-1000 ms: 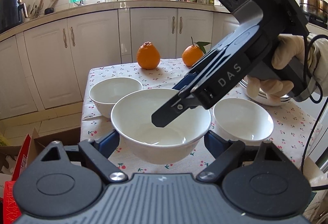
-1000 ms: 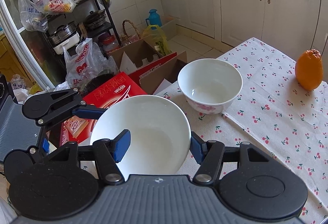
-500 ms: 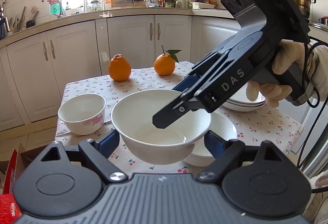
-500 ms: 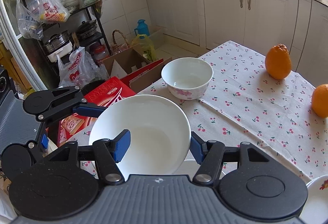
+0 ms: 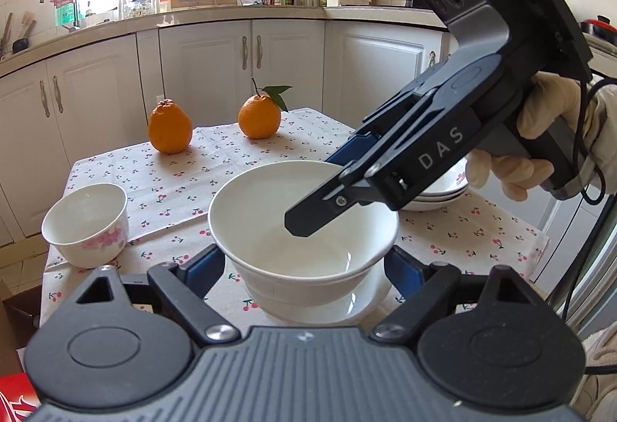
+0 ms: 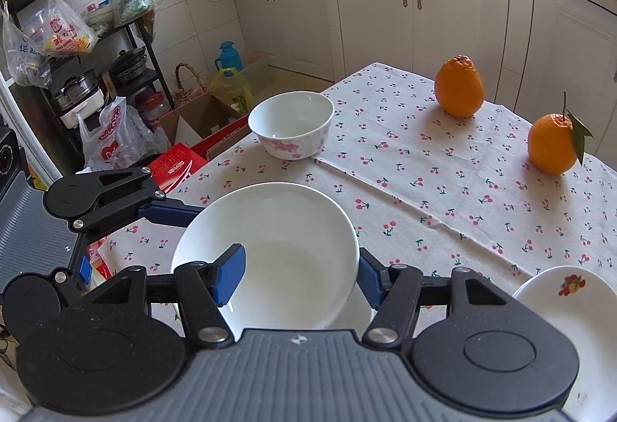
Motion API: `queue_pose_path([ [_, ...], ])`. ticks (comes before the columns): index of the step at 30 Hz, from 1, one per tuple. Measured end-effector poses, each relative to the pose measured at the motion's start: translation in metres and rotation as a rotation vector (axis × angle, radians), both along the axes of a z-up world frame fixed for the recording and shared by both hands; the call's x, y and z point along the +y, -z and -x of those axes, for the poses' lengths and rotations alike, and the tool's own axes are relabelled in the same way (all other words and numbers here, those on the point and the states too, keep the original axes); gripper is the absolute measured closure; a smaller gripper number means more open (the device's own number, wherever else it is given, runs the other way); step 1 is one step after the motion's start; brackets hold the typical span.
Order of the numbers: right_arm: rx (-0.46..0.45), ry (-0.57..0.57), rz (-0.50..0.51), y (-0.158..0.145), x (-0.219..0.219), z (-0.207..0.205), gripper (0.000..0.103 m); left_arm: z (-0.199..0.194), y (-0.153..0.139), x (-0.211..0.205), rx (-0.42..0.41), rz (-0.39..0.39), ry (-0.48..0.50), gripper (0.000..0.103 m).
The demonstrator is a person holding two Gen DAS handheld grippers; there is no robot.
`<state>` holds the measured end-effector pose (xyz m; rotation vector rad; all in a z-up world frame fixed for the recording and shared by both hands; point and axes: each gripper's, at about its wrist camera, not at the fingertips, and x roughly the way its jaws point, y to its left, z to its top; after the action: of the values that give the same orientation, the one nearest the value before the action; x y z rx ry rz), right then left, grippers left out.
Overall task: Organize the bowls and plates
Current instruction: 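Lower the held bowl into the placed bowl and open the right tool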
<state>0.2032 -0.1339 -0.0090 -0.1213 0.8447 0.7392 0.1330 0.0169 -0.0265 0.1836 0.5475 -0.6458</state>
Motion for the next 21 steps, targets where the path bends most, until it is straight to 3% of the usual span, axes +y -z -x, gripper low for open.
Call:
queue_pose_path([
  [21, 0.032, 0.013, 0.002, 0.017, -0.007, -0.003, 0.036, -0.006, 0.013, -0.010, 0.052, -0.028, 0.017, 0.014],
])
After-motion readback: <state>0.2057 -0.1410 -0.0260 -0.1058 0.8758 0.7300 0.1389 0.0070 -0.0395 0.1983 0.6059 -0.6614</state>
